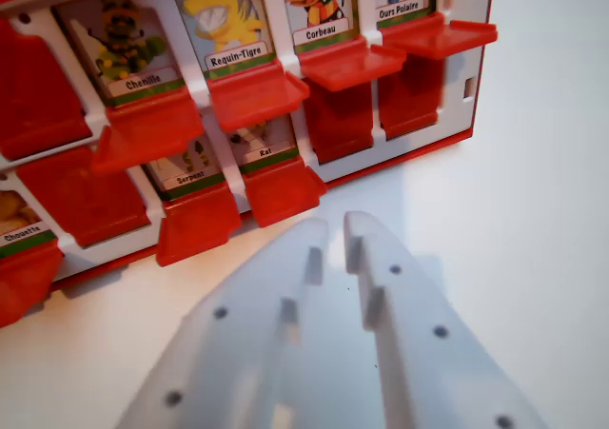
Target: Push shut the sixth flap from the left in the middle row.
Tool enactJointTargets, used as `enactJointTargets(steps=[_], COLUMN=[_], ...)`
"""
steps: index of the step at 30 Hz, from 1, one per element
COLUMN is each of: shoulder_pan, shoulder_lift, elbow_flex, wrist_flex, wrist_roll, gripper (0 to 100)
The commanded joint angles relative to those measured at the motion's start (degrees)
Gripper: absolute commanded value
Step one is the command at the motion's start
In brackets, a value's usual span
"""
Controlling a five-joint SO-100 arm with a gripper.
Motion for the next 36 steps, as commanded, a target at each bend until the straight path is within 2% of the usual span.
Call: enactJointTargets(steps=[1,17,36], shoulder_pan=[-0.09,-1.67,-2.29], shoulder_lift=[-1.23,-11.87,-20.39], elbow_flex=[-2.99,-7.21,-13.45], wrist_flex=[-3.34,-11.25,-13.36], wrist_roll=[0.18,0.26,1.23], gripper=[2,2,2])
